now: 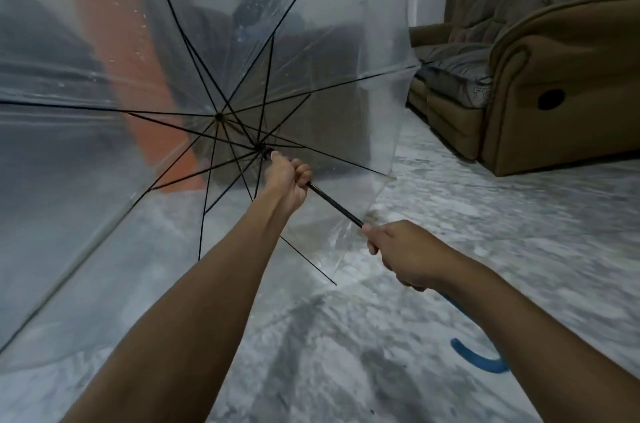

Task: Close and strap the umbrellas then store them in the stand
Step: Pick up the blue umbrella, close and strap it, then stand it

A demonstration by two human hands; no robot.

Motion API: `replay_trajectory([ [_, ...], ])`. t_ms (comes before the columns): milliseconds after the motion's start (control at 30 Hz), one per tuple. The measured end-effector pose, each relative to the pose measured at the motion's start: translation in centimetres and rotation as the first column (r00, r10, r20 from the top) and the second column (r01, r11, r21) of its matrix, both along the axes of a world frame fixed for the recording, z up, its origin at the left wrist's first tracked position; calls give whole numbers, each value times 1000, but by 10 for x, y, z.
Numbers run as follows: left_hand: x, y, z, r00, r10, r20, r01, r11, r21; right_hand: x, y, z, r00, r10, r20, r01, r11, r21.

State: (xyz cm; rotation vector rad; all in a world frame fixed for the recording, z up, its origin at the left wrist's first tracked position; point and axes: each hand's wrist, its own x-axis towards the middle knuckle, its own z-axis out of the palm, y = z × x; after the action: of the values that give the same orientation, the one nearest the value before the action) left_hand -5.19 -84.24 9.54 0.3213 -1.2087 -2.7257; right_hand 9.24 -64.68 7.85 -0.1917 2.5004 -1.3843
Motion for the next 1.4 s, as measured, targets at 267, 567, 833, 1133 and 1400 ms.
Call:
replay_trajectory([
  [267, 32, 37, -17, 975, -219, 35, 219, 976, 1, -19, -36, -1, 991, -106, -78, 102, 993, -62],
  [567, 15, 6, 0, 1000, -31, -4, 30, 996, -83, -4, -29, -21, 997, 82, 5, -80, 977, -198],
  [833, 19, 6, 12, 995, -45, -94, 54, 994, 96, 7, -7, -17, 974, -51, -222, 16, 988, -156],
  [1133, 65, 70, 27, 932, -323, -164, 266, 917, -296, -9, -41, 2, 891, -255, -376, 133, 937, -322],
  [1400, 82, 71, 29, 933, -327, -148, 270, 912, -310, -5, -42, 7, 891, -270, -366, 129, 922, -365],
])
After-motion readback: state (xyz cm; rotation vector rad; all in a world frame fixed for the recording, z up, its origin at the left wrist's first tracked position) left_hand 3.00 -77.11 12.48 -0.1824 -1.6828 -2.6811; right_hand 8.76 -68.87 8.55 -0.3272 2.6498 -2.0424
